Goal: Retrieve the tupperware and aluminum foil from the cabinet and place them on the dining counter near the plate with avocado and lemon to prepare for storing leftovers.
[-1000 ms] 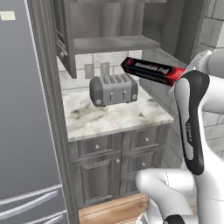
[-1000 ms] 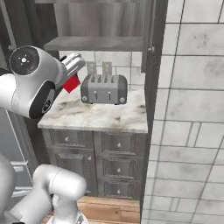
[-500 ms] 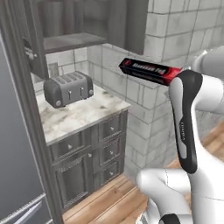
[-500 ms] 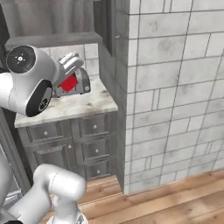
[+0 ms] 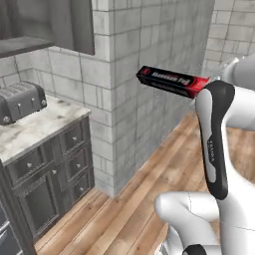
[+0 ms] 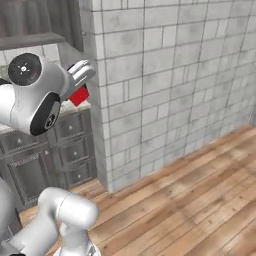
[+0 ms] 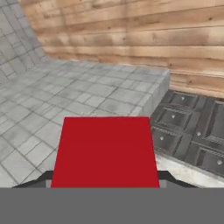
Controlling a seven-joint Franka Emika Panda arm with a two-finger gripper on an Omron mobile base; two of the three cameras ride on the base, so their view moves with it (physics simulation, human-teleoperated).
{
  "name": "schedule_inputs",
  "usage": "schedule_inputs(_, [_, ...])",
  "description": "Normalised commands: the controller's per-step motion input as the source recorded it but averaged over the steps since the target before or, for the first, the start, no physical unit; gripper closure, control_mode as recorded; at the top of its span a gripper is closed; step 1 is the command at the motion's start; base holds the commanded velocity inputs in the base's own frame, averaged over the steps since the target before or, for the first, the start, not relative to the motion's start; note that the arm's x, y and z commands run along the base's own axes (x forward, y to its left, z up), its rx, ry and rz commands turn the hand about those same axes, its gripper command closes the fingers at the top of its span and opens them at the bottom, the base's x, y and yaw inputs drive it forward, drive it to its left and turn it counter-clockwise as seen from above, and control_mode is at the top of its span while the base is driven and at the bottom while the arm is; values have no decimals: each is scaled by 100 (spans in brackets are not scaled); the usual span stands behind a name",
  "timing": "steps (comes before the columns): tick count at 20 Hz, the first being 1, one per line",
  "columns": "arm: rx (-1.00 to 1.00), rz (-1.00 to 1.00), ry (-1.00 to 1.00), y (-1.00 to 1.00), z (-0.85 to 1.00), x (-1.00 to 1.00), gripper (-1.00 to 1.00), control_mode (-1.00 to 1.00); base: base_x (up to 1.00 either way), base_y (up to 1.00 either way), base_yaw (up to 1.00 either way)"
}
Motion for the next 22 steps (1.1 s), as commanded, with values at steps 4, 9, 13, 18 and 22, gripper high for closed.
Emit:
schedule_inputs(4, [0,0,0,0,0,0,100,100,-4,-1,-79])
schedule_inputs(9, [0,0,0,0,0,0,100,100,0,1,-89])
schedule_inputs(13, [0,0,0,0,0,0,100,100,11,11,-83])
schedule_inputs(18, [0,0,0,0,0,0,100,100,81,61,-59])
schedule_inputs(22, [0,0,0,0,0,0,100,100,100,90,-48])
